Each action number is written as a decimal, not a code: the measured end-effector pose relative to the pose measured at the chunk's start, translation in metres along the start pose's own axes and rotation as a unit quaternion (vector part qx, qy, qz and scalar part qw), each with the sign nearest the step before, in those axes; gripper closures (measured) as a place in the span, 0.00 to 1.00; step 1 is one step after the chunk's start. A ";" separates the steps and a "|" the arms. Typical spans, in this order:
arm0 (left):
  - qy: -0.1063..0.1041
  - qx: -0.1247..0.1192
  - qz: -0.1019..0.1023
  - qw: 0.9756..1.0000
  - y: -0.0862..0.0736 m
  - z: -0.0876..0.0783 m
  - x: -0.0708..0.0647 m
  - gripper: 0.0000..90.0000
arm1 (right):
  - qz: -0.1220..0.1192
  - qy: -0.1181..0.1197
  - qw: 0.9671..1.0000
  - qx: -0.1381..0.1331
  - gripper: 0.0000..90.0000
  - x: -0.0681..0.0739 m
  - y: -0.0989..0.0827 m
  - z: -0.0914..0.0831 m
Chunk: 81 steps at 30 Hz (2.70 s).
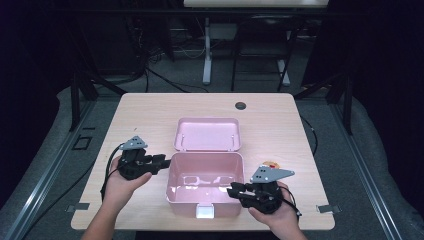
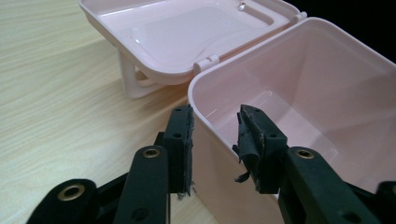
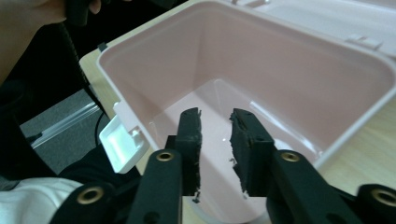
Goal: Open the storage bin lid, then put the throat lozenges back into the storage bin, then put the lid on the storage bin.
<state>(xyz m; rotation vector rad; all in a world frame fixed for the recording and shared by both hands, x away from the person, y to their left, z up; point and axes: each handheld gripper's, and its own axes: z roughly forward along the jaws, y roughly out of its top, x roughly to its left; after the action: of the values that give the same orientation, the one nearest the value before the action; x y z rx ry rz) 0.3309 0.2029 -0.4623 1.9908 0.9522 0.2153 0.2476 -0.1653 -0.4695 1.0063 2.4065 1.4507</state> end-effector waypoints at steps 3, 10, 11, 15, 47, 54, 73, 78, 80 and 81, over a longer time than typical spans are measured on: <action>-0.002 -0.004 -0.009 1.000 0.000 -0.003 0.001 0.68 | 0.005 -0.006 1.000 -0.018 0.75 -0.005 0.003 -0.007; 0.001 -0.004 -0.008 1.000 0.000 -0.006 0.003 0.62 | 0.007 -0.031 0.999 -0.041 0.64 -0.020 0.007 -0.024; 0.001 -0.002 -0.007 1.000 0.001 -0.007 0.004 0.61 | 0.009 -0.036 0.998 -0.046 0.64 -0.023 0.007 -0.026; 0.007 -0.005 -0.009 1.000 0.000 -0.009 0.005 0.61 | 0.025 -0.056 0.997 -0.054 0.62 -0.037 0.004 -0.032; 0.037 -0.020 -0.007 0.999 0.000 -0.026 0.011 0.55 | 0.035 -0.124 0.991 -0.027 0.50 -0.087 0.012 -0.026; 0.037 -0.021 -0.003 0.999 0.001 -0.028 0.011 0.53 | 0.070 -0.111 0.991 -0.006 0.37 -0.098 0.028 -0.019; 0.041 -0.041 0.023 0.998 0.003 -0.033 0.010 0.50 | 0.063 -0.159 0.980 0.106 0.34 -0.129 0.048 -0.006; 0.049 -0.028 0.018 0.998 0.004 -0.036 0.010 0.50 | 0.062 -0.173 0.974 0.133 0.32 -0.137 0.054 -0.004; 0.045 -0.027 0.018 0.998 0.004 -0.037 0.010 0.51 | 0.066 -0.175 0.972 0.140 0.32 -0.142 0.054 -0.004; 0.048 -0.027 0.019 0.998 0.004 -0.037 0.010 0.51 | 0.066 -0.177 0.971 0.145 0.31 -0.144 0.054 -0.004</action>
<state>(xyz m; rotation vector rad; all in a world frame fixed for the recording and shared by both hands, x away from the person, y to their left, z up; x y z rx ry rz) 0.3220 0.2325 -0.4391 1.9657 0.9591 0.3563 0.3806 -0.2405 -0.4511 1.3782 2.3578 0.8677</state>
